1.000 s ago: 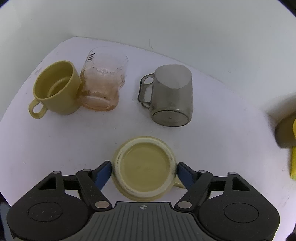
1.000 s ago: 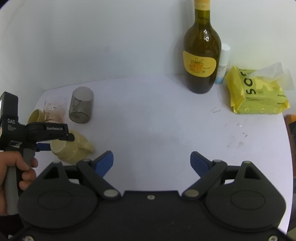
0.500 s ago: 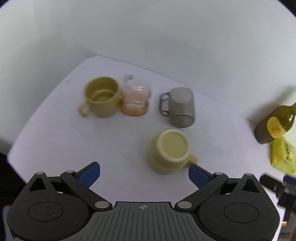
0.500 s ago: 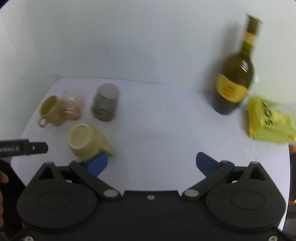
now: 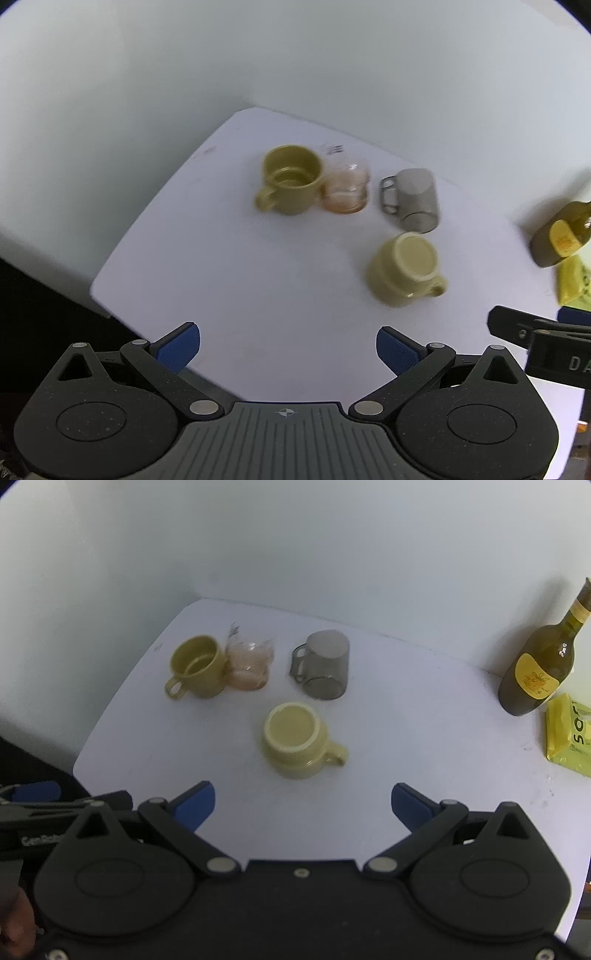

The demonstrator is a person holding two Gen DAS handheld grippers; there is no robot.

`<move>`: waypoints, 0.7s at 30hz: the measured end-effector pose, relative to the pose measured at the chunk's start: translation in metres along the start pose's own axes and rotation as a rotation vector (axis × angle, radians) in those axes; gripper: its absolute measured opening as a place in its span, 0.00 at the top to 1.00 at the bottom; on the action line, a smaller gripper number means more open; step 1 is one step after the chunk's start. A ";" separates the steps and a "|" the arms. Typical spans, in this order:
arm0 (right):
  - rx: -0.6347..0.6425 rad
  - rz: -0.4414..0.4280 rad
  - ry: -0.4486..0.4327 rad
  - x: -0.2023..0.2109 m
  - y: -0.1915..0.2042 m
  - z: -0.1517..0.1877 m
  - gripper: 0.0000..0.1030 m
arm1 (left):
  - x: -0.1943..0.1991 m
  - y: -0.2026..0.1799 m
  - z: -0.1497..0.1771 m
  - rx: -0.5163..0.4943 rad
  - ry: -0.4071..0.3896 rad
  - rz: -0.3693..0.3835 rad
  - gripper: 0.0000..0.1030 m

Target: Flip cup upright

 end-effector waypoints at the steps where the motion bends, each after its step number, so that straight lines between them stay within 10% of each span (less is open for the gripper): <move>1: 0.014 0.007 0.008 0.001 0.008 0.005 0.00 | 0.001 0.003 0.002 0.006 0.000 0.004 0.00; 21: -0.005 0.045 0.000 0.019 0.038 0.013 0.00 | 0.008 0.026 0.007 -0.057 0.026 0.055 0.00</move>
Point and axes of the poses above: each gripper's, at about its wrist camera, not at the fingertips, and x roughly against the way its jaws point, y to its left, z to its underside, the point moved 6 cm from there along -x, roughly the way its jaws point, and after that the axes turned 14 degrees about z, right-handed, at the moved point
